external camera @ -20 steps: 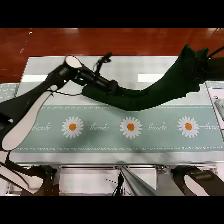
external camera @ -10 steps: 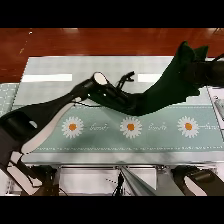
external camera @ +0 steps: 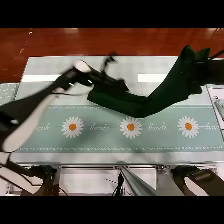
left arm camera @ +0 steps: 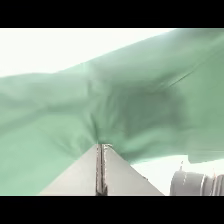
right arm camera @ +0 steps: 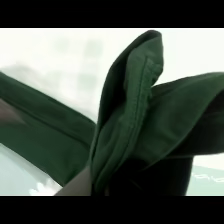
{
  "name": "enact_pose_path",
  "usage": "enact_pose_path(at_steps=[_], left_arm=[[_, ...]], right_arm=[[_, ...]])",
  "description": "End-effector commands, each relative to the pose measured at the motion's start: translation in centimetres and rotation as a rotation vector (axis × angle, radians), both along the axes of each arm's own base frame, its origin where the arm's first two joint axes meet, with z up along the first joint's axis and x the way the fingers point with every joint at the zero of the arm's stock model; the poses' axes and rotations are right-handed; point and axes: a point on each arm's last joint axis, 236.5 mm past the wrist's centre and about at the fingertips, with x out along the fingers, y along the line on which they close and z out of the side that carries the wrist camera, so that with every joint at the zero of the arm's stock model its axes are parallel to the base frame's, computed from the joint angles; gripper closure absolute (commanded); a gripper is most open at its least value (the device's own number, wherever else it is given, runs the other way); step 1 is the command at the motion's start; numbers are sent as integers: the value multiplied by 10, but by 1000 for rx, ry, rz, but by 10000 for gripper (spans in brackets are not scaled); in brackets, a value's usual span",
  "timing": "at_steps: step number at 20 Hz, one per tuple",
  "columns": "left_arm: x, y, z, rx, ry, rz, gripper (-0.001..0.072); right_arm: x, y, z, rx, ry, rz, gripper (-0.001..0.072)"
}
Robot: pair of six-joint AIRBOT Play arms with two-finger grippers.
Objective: Fold the shirts.
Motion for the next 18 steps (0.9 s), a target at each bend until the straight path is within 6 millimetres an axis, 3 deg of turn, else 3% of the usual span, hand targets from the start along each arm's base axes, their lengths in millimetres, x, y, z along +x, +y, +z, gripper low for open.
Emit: enact_pose_path(at_steps=[1,3,5,8,10,13,18], left_arm=[[45,96,84,-42,-153,177,684],[51,154,133,-40,-255,273,683],[44,204,176,-26,-346,354,683],[12,252,223,6,-441,410,683],[-13,265,244,26,-486,415,683],[-46,264,273,44,-566,407,683],[-81,252,299,45,-635,395,682]], right_arm=[[33,26,-42,-61,45,71,690],[55,59,-69,-54,48,117,690],[72,90,-95,-28,50,141,690],[85,140,-124,34,40,194,690],[86,170,-141,84,48,211,690],[82,206,-164,130,65,222,690],[87,260,-161,278,-16,228,689]])
